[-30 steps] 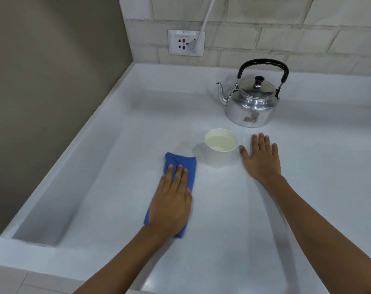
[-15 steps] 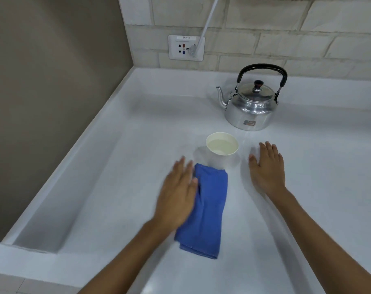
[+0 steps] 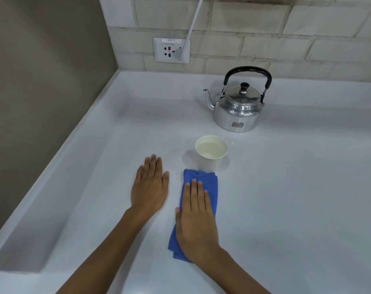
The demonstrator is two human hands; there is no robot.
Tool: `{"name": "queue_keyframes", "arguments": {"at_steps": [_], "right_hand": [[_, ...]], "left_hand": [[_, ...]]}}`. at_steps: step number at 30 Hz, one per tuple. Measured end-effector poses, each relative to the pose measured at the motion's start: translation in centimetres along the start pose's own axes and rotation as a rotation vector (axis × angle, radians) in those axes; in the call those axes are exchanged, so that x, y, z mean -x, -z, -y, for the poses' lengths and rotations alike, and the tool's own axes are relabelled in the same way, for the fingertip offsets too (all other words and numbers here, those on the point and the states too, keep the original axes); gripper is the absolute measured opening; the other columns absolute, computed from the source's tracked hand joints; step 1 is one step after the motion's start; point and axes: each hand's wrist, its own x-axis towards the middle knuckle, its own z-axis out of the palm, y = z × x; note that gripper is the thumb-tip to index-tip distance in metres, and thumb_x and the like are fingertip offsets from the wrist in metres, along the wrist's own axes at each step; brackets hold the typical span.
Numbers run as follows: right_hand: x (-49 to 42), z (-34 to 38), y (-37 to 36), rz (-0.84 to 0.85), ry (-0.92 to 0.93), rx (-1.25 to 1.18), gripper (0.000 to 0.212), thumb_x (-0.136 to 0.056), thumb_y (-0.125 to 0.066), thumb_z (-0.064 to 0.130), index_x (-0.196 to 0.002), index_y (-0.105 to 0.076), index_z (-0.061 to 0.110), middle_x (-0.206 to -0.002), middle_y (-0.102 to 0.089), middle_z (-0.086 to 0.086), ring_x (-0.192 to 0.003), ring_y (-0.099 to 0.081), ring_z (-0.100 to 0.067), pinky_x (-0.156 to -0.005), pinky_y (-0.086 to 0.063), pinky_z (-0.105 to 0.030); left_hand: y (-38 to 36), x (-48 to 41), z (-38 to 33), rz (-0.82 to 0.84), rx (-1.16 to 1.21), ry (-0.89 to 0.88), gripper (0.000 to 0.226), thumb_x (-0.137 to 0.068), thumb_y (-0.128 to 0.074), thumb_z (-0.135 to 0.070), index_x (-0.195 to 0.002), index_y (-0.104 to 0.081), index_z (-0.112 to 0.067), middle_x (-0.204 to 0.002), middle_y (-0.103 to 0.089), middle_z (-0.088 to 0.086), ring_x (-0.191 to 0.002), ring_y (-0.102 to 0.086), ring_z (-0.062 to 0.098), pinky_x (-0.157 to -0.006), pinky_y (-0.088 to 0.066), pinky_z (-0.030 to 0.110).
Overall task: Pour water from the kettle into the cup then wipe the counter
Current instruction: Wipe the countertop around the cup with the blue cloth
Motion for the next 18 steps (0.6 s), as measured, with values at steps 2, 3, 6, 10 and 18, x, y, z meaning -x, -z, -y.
{"name": "queue_keyframes", "arguments": {"at_steps": [2, 3, 6, 10, 18], "right_hand": [[0.7, -1.1, 0.1, -0.008, 0.048, 0.041, 0.050, -0.094, -0.018, 0.022, -0.128, -0.049, 0.002, -0.134, -0.053, -0.015, -0.124, -0.050, -0.027, -0.106, -0.038, -0.037], [1.2, -2.1, 0.1, -0.017, 0.073, 0.053, 0.052, -0.092, -0.015, 0.018, -0.128, -0.048, 0.001, -0.135, -0.051, -0.015, -0.124, -0.049, -0.028, -0.110, -0.030, -0.037], [2.0, -6.4, 0.6, -0.029, 0.093, 0.034, 0.052, -0.082, -0.030, 0.014, -0.126, -0.047, -0.006, -0.134, -0.050, -0.020, -0.121, -0.050, -0.036, -0.109, -0.010, -0.031], [0.7, -13.5, 2.1, -0.036, -0.001, -0.001, 0.050, -0.090, -0.025, 0.016, -0.126, -0.042, -0.014, -0.132, -0.046, -0.031, -0.119, -0.047, -0.048, -0.109, -0.012, -0.031], [-8.1, -13.0, 1.0, -0.016, -0.026, -0.080, 0.055, -0.096, -0.025, 0.011, -0.142, 0.002, 0.001, -0.156, 0.001, -0.016, -0.144, 0.002, -0.025, -0.116, 0.006, -0.030]], "left_hand": [[0.1, 0.0, 0.0, 0.005, -0.001, -0.005, 0.055, -0.099, -0.014, -0.035, -0.144, 0.002, -0.009, -0.157, 0.000, 0.007, -0.143, 0.003, 0.019, -0.115, 0.002, 0.032], [0.1, 0.0, 0.0, 0.005, -0.006, -0.005, 0.055, -0.099, -0.014, -0.035, -0.144, 0.002, -0.009, -0.157, 0.000, 0.007, -0.143, 0.003, 0.019, -0.116, 0.001, 0.032], [0.3, 0.1, 0.0, 0.000, -0.021, -0.007, 0.054, -0.099, -0.013, -0.034, -0.144, 0.003, -0.009, -0.157, 0.002, 0.007, -0.143, 0.004, 0.019, -0.116, 0.002, 0.032], [0.3, 0.3, -0.2, -0.009, -0.014, -0.009, 0.053, -0.099, -0.012, -0.033, -0.144, 0.004, -0.010, -0.156, 0.003, 0.006, -0.143, 0.006, 0.018, -0.116, 0.003, 0.032], [-0.1, 0.2, -0.2, -0.035, -0.033, -0.011, 0.054, -0.098, -0.012, -0.032, -0.144, 0.003, -0.008, -0.156, 0.002, 0.008, -0.143, 0.005, 0.020, -0.116, 0.001, 0.033]]}}
